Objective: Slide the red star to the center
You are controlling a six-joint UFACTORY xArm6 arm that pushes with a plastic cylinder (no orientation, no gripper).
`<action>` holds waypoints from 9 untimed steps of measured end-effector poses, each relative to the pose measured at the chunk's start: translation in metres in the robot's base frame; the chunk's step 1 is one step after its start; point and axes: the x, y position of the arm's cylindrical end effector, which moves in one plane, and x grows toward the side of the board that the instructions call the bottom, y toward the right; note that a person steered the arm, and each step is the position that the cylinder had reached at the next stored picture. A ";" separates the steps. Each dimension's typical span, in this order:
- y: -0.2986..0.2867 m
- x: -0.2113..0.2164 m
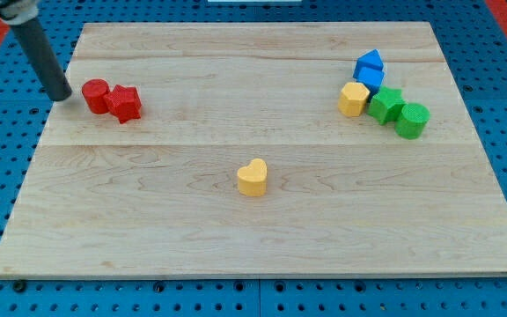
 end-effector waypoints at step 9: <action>0.069 -0.001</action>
